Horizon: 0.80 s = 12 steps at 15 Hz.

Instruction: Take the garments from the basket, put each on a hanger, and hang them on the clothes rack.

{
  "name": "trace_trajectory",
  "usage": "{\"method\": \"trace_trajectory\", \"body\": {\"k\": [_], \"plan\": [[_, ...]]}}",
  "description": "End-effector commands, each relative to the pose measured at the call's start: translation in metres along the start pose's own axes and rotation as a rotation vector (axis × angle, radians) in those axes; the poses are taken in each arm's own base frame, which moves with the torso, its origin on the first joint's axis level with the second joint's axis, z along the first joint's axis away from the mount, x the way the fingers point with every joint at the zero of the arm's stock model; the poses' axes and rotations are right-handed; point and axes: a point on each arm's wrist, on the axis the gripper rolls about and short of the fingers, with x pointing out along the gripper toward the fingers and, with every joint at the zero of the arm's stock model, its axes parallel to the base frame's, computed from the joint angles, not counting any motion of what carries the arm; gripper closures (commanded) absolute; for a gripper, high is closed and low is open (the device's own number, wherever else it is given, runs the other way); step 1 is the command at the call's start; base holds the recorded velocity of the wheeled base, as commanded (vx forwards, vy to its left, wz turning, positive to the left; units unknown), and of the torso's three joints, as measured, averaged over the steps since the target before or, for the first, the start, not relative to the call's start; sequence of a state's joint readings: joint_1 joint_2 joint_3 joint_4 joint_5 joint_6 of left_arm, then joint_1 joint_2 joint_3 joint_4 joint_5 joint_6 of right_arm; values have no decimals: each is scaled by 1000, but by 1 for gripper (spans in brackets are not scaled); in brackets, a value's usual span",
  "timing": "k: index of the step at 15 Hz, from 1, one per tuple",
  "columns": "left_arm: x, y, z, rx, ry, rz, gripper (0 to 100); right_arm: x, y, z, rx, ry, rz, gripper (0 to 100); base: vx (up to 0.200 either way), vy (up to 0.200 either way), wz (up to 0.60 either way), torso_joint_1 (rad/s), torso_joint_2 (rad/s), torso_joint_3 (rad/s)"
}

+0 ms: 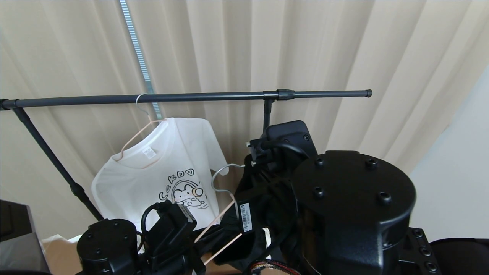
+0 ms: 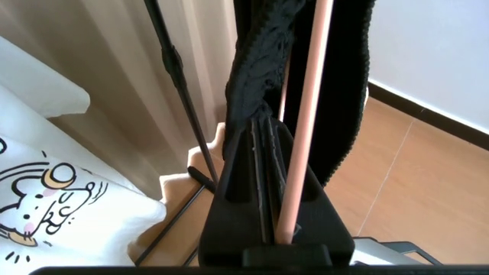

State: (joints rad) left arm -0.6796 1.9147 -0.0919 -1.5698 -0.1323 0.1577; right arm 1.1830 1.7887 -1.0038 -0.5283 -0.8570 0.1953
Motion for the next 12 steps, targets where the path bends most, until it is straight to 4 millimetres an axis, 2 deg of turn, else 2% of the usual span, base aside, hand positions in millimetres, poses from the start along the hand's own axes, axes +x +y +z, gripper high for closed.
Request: {"method": "trace_trajectory", "body": {"k": [1,7,8,10,12], "plan": [[0,0,1,1,-4,1,100,-1,-1,0,-1,1,-1,100,0,0,0,0,0,0],[1,0,3,-29,-18,-1,100,1,0,-4,-13,10,-3,100,0,0,0,0,0,0],[1,0,3,-29,-18,0,100,1,0,-4,-13,10,-3,0,0,0,0,0,0,0],[1,0,4,-29,-20,-1,100,0,0,-3,-7,7,-2,0,0,0,0,0,0,0],[0,1,8,-27,-41,2,100,8,-13,4,16,-6,-45,0,0,0,0,0,0,0]]}}
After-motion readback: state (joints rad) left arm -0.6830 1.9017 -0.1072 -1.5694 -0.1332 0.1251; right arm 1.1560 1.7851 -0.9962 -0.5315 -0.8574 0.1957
